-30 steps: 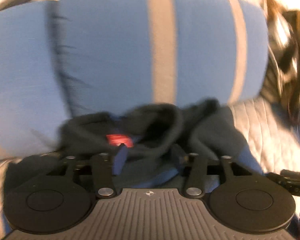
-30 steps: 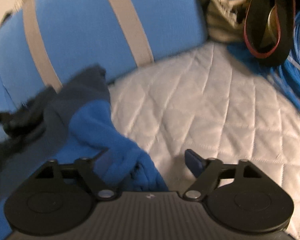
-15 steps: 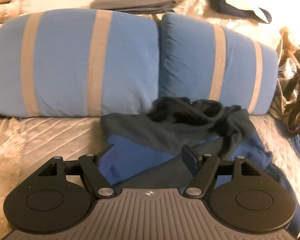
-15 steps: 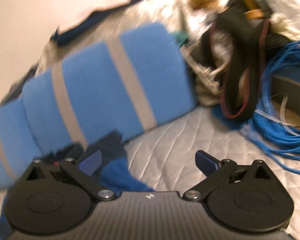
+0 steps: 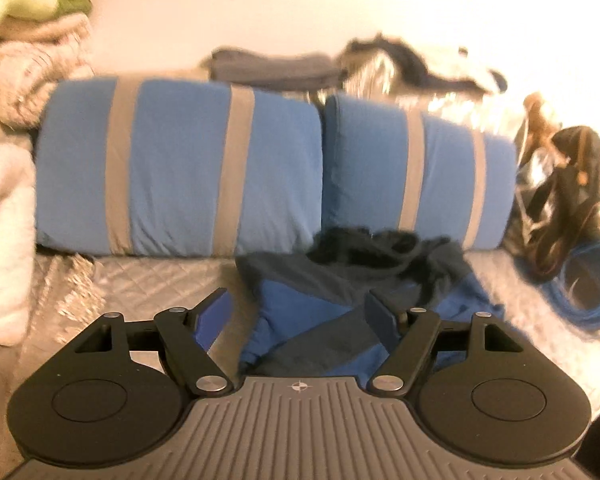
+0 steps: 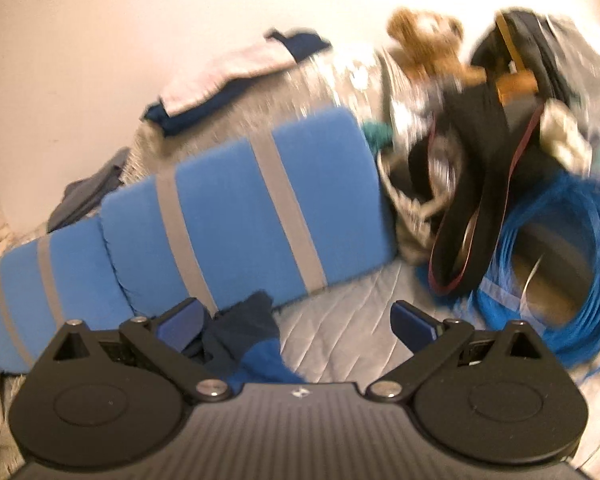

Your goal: Fold clothes

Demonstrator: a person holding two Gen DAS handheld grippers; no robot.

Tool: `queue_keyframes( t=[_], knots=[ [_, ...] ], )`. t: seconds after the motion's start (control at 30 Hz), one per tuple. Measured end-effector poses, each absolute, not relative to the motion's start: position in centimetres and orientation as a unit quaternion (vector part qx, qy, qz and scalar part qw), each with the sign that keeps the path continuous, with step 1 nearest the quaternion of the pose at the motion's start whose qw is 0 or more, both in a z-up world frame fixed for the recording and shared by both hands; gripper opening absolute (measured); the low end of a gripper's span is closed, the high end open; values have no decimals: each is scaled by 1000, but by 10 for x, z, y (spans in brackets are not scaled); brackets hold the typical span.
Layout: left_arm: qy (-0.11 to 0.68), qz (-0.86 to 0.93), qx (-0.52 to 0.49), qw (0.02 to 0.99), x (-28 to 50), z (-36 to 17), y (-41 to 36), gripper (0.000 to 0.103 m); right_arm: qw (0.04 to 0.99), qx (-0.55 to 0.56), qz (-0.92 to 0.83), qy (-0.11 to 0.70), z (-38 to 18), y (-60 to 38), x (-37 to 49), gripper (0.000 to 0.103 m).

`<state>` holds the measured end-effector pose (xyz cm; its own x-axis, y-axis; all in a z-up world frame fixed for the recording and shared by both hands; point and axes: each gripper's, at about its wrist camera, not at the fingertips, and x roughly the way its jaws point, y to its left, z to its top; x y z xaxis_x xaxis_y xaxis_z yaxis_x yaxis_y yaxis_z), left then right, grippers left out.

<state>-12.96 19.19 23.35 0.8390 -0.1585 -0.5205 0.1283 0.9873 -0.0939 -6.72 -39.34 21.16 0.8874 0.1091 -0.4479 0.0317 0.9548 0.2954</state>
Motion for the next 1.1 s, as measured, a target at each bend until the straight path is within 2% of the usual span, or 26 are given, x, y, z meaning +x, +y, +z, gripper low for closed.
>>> queue_keyframes(
  t=[0.33, 0.43, 0.47, 0.5, 0.57, 0.7, 0.9, 1.1],
  knots=[
    [180, -104, -75, 975, -239, 363, 253, 76, 969, 152, 40, 193, 388, -476, -126, 103],
    [160, -116, -86, 976, -274, 393, 260, 77, 970, 149, 57, 183, 424, -491, -158, 103],
    [155, -117, -91, 977, -284, 400, 262, 81, 970, 146, 64, 183, 433, -495, -167, 103],
    [155, -117, -96, 976, -292, 404, 264, 85, 970, 139, 69, 189, 435, -496, -173, 103],
    [179, -113, -91, 973, -296, 398, 264, 85, 968, 121, 76, 206, 434, -495, -183, 103],
    [241, -101, -61, 963, -281, 349, 253, 85, 958, 94, 88, 255, 388, -484, -187, 103],
    [291, -103, -89, 947, -245, 232, 238, 85, 941, 41, 112, 317, 281, -449, -179, 103],
    [346, -59, 1, 936, -220, 131, 217, 85, 919, 88, 121, 364, 209, -441, -171, 103]
  ],
)
